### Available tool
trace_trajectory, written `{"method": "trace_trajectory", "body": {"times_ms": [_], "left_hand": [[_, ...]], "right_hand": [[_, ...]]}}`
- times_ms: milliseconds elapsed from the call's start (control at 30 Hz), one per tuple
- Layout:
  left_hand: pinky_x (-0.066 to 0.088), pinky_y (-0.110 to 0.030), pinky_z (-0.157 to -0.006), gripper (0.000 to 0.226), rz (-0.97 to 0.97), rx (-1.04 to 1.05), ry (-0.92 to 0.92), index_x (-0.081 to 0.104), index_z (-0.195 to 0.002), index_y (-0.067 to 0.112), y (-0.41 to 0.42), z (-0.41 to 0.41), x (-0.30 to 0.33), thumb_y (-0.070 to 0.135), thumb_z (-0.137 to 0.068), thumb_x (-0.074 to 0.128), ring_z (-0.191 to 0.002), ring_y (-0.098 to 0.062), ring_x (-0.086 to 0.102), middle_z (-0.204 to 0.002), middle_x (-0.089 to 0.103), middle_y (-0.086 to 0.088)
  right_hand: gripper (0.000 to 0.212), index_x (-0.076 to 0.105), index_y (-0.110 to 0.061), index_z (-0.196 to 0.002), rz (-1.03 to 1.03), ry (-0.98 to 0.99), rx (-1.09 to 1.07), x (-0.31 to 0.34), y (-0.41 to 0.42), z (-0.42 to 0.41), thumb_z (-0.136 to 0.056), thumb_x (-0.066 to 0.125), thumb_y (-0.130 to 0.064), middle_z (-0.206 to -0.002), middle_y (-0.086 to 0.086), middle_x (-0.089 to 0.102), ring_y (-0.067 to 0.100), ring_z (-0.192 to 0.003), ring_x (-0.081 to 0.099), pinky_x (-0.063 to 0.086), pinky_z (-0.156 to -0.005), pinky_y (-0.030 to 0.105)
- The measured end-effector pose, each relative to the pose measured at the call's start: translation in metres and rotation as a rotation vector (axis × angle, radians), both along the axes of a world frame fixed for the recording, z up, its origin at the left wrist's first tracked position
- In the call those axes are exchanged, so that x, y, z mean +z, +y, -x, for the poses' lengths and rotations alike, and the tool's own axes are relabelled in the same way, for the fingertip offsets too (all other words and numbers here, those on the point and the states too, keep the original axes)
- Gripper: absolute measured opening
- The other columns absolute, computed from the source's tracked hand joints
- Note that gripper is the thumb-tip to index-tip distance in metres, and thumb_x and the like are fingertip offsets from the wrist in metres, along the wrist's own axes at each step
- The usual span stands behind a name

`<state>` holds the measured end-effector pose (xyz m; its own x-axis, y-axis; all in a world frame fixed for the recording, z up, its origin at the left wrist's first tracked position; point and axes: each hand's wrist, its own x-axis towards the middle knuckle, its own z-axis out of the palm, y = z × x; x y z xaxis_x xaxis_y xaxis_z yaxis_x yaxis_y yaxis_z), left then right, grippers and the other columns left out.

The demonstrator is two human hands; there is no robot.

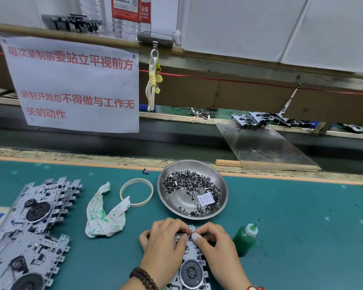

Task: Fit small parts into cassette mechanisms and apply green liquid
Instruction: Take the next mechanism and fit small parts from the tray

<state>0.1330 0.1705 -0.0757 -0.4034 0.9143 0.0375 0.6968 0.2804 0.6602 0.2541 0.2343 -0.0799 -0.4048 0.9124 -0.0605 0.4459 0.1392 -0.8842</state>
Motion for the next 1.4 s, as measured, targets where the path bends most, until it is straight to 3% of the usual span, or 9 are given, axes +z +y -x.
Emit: {"method": "trace_trajectory", "body": {"times_ms": [167,333,600,767,900,1400], "left_hand": [[0.009,-0.022,-0.077,0.009,0.006,-0.037,0.006,0.044,-0.084,0.046,0.0036,0.0014,0.0013,0.043,-0.092,0.043,-0.102,0.014,0.029,-0.093,0.046,0.033],[0.01,-0.023,-0.075,0.015,0.019,-0.032,-0.029,0.043,-0.077,0.047,0.0044,0.0025,0.0012,0.043,-0.091,0.047,-0.1,0.013,0.032,-0.092,0.048,0.031],[0.013,-0.025,-0.075,0.016,0.023,-0.022,-0.058,0.047,-0.074,0.042,0.0065,0.0028,0.0009,0.04,-0.09,0.051,-0.094,0.012,0.033,-0.089,0.05,0.028],[0.012,-0.024,-0.072,0.016,0.034,-0.028,-0.076,0.049,-0.074,0.041,0.0061,0.0036,0.0006,0.038,-0.089,0.053,-0.094,0.022,0.029,-0.088,0.052,0.028],[0.011,-0.023,-0.073,0.016,0.034,-0.018,-0.075,0.049,-0.074,0.041,0.0059,0.0028,0.0002,0.038,-0.089,0.053,-0.093,0.022,0.029,-0.088,0.052,0.028],[0.013,-0.024,-0.08,0.017,-0.056,-0.033,-0.054,0.045,-0.078,0.049,0.0002,0.001,-0.0067,0.039,-0.092,0.049,-0.098,0.015,0.032,-0.092,0.049,0.031]], "right_hand": [[0.016,0.063,-0.023,-0.071,0.031,0.019,-0.003,0.0003,-0.0004,-0.0009,-0.083,0.068,-0.013,-0.078,-0.002,0.069,0.008,-0.078,0.062,0.043,-0.066,0.01],[0.017,0.064,-0.023,-0.071,0.025,0.032,0.003,0.0014,-0.0018,-0.0001,-0.083,0.068,-0.012,-0.073,-0.005,0.069,-0.002,-0.07,0.06,0.043,-0.065,0.008],[0.016,0.063,-0.021,-0.074,0.064,0.097,-0.029,0.002,-0.0049,0.0014,-0.083,0.066,-0.008,-0.075,-0.007,0.068,0.002,-0.073,0.064,0.048,-0.069,0.014],[0.016,0.064,-0.019,-0.072,0.102,0.123,-0.03,0.0026,-0.0066,0.0004,-0.083,0.067,-0.008,-0.072,-0.004,0.069,0.001,-0.068,0.062,0.05,-0.072,0.022],[0.015,0.066,-0.018,-0.079,0.163,0.163,-0.039,0.0002,-0.009,-0.0011,-0.081,0.065,-0.004,-0.073,-0.007,0.069,-0.004,-0.064,0.06,0.046,-0.066,0.015],[0.026,0.064,-0.015,-0.078,0.291,0.274,-0.138,-0.0019,-0.0083,0.0065,-0.079,0.055,0.01,-0.079,-0.001,0.066,0.005,-0.07,0.058,0.045,-0.063,0.013]]}}
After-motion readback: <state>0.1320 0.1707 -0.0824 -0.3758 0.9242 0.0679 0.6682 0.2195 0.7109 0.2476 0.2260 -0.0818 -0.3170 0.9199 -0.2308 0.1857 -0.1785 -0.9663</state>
